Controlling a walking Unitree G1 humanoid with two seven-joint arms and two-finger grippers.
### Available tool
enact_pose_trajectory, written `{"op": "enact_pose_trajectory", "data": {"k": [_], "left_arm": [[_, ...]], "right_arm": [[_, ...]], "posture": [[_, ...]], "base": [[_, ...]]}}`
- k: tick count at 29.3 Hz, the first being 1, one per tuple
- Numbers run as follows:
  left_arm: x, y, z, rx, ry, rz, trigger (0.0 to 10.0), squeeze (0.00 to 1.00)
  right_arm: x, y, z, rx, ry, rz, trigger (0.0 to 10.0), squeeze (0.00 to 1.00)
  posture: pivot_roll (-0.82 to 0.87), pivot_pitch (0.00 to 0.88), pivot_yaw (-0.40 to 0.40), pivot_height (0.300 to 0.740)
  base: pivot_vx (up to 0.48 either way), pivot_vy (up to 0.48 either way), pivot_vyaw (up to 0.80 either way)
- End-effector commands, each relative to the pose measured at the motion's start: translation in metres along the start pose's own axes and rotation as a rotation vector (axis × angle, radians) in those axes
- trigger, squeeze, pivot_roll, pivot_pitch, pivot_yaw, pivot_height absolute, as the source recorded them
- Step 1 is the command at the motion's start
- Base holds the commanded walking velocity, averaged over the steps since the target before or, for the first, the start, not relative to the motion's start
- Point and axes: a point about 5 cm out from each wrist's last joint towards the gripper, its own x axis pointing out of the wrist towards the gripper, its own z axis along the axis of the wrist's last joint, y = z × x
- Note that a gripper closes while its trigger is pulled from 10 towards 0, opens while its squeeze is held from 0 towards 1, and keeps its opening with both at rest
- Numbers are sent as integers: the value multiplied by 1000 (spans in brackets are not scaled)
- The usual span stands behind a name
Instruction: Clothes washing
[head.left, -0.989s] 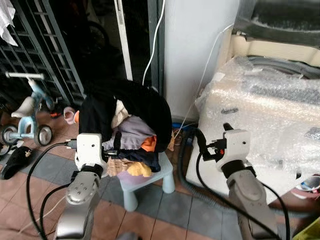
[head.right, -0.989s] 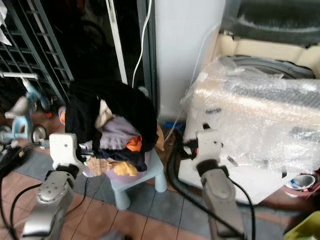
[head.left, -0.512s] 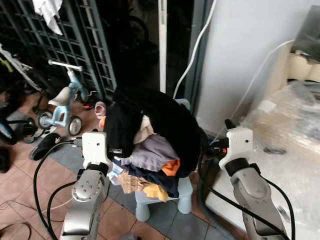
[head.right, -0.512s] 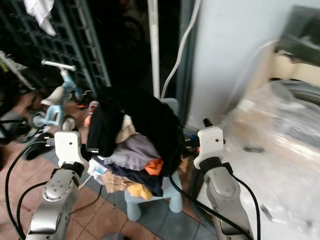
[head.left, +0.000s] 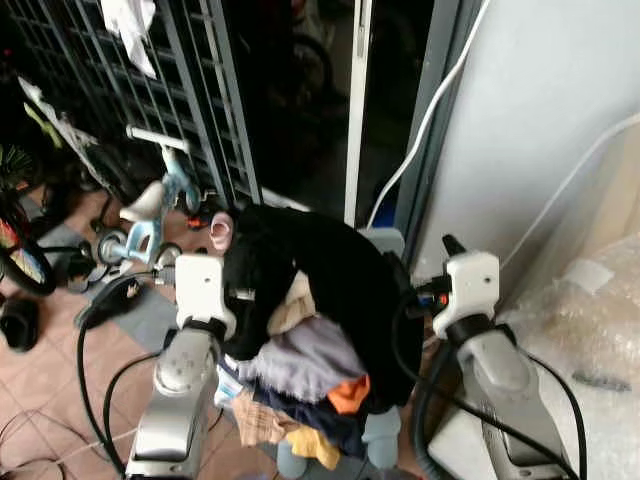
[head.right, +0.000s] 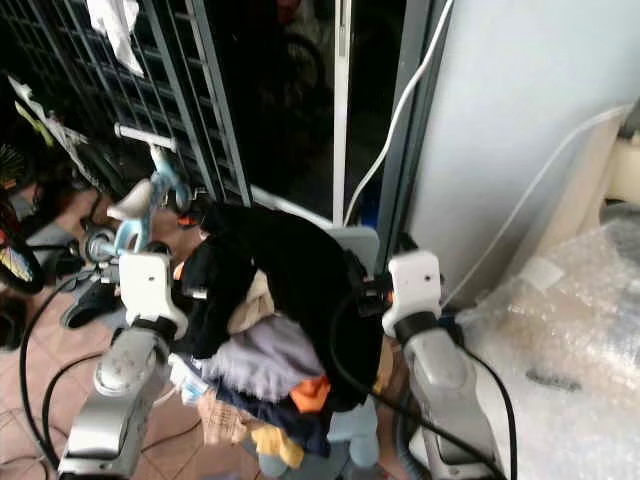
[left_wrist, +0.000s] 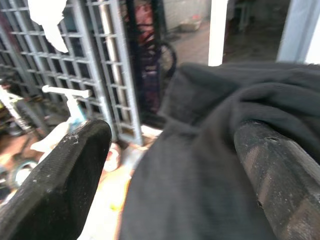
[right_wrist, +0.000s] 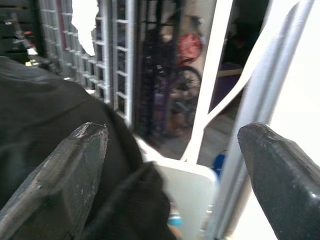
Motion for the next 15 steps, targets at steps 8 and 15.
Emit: {"op": "enact_pose_trajectory", "data": {"k": [8,15], "left_arm": [[-18,6,1,32,15,24,10000,0],[-32,20,-14,8,106,99,10000,0]], "right_arm": [[12,17,1,80,13,152,10000,0],[24,39,-4,161,81,328,863,0]], "posture": [[-10,0,35,740],[-1,0,29,740]], "base": [[0,0,0],[0,0,0]]}}
